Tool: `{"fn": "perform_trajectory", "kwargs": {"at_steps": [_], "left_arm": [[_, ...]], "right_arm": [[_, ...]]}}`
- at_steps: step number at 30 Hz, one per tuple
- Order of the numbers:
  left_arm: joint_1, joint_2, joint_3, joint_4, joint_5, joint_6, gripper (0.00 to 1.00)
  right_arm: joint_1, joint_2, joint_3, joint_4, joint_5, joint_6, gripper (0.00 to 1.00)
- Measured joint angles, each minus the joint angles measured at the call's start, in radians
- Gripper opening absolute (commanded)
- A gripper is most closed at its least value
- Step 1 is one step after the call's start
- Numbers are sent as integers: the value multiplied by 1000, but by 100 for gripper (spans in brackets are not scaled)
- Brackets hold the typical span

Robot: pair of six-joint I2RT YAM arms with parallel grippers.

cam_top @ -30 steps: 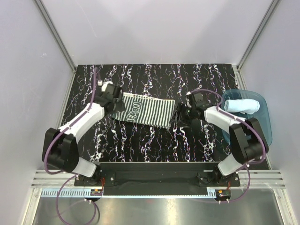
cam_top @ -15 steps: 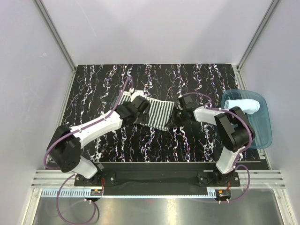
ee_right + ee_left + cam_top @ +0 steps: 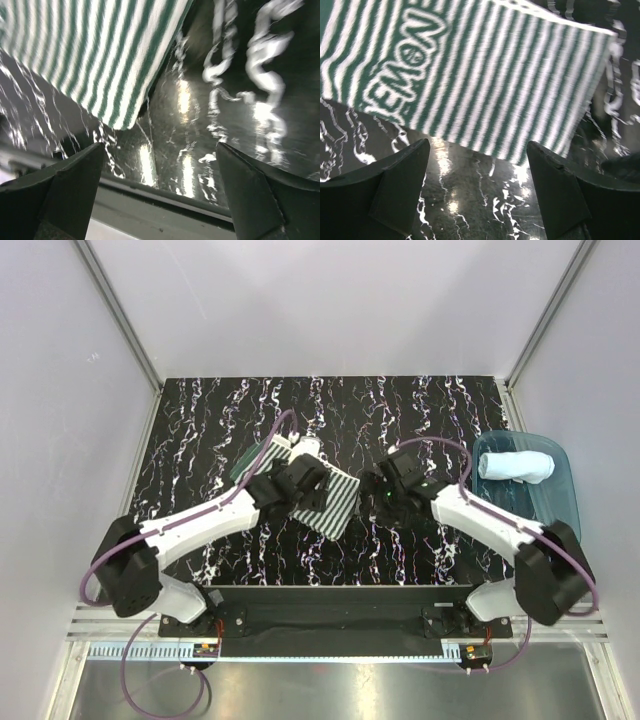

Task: Roll the towels
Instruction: Fold the towel, then roll the towel

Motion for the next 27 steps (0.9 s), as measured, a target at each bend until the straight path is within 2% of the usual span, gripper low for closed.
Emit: {"fn": "perform_trajectory", "kwargs": {"at_steps": [3,9,17,27], "left_arm": [[-60,-27,-31,39,-7,21,82],[-175,-13,-86,126,-6,55,81],[-248,175,-85,212,-1,60,80],[-254,288,-85,262,2,61,77]], "right_arm": [[-15,-83,79,-131,126,-17,100],[-102,-230,96,-270,225,-27,100],[-110,-393,55,-366,234,-10,100],[-110,-431,26,-415,234,12,100]]}}
